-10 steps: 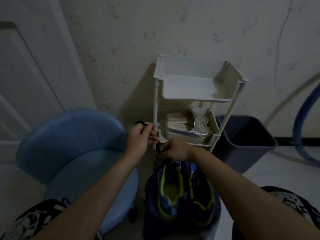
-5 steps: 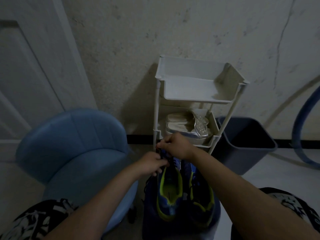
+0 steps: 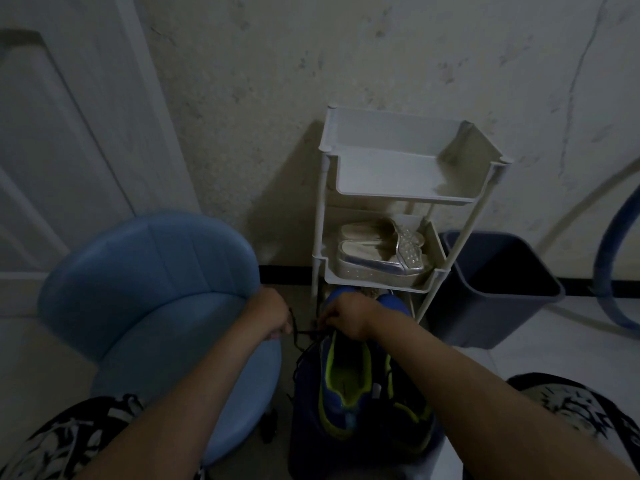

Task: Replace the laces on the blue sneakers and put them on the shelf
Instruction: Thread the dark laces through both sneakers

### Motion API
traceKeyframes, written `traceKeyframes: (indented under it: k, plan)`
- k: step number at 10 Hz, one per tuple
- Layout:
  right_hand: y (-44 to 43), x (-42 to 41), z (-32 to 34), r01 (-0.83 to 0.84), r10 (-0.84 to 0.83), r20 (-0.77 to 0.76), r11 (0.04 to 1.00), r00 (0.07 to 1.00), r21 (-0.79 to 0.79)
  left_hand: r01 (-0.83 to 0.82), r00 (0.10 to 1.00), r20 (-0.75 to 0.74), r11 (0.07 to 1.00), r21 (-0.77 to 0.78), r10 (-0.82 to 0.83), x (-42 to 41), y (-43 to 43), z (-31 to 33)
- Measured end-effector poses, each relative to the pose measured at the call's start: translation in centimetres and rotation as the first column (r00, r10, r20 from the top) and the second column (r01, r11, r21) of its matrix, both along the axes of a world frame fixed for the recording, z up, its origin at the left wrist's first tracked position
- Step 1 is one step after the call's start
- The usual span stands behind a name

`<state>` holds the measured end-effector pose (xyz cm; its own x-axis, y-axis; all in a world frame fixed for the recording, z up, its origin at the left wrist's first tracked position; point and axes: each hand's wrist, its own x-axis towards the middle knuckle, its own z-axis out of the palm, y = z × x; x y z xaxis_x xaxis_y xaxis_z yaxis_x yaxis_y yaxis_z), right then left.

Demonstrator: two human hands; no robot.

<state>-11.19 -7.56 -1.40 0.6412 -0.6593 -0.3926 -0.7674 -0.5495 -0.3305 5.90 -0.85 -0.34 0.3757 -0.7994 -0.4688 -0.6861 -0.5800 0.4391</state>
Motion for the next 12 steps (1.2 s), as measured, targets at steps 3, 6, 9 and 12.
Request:
traceKeyframes:
  k: [3, 6, 9, 12]
  plan:
    - [0.1, 2.0, -1.7, -0.023, 0.005, -0.125, 0.989, 0.992, -0.147, 0.190, 0.911, 0.278, 0.907, 0.375, -0.305, 1.4, 0.6, -2.2]
    - [0.1, 3.0, -2.1, -0.036, -0.005, -0.227, 0.984, 0.974, -0.176, 0.433, 0.895, 0.127, 0.901, -0.019, -0.427, 0.0, 0.6, -2.2]
    - [-0.4, 1.6, -1.1, 0.206, -0.224, 0.220, 0.973, 0.949, 0.102, 0.353, 0.919, -0.216, 0.933, 0.073, -0.331, -2.0, 0.6, -0.2]
    - [0.5, 0.2, 3.8, 0.245, -0.576, 0.540, 0.789, 0.614, 0.563, -0.083, 0.788, -0.614, 0.981, -0.175, -0.043, -3.7, -0.4, 1.7]
